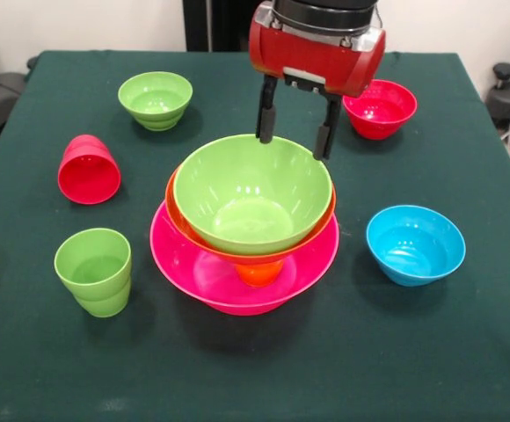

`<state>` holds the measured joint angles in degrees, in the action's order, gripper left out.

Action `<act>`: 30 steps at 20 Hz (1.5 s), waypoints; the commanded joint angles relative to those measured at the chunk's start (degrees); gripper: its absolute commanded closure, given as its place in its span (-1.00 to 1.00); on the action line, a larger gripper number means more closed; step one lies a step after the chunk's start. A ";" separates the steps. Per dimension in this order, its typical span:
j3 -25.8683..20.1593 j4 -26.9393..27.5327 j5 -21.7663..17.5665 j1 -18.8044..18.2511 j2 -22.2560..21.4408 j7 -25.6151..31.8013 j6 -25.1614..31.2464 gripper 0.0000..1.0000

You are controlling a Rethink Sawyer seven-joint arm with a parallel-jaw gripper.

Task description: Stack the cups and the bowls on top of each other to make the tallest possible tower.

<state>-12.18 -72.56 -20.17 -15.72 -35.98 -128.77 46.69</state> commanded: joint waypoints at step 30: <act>7.03 -9.96 3.08 8.49 -3.01 -12.31 -0.84 -1.00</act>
<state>-7.22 -77.59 -18.44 -11.15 -40.99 -128.79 46.69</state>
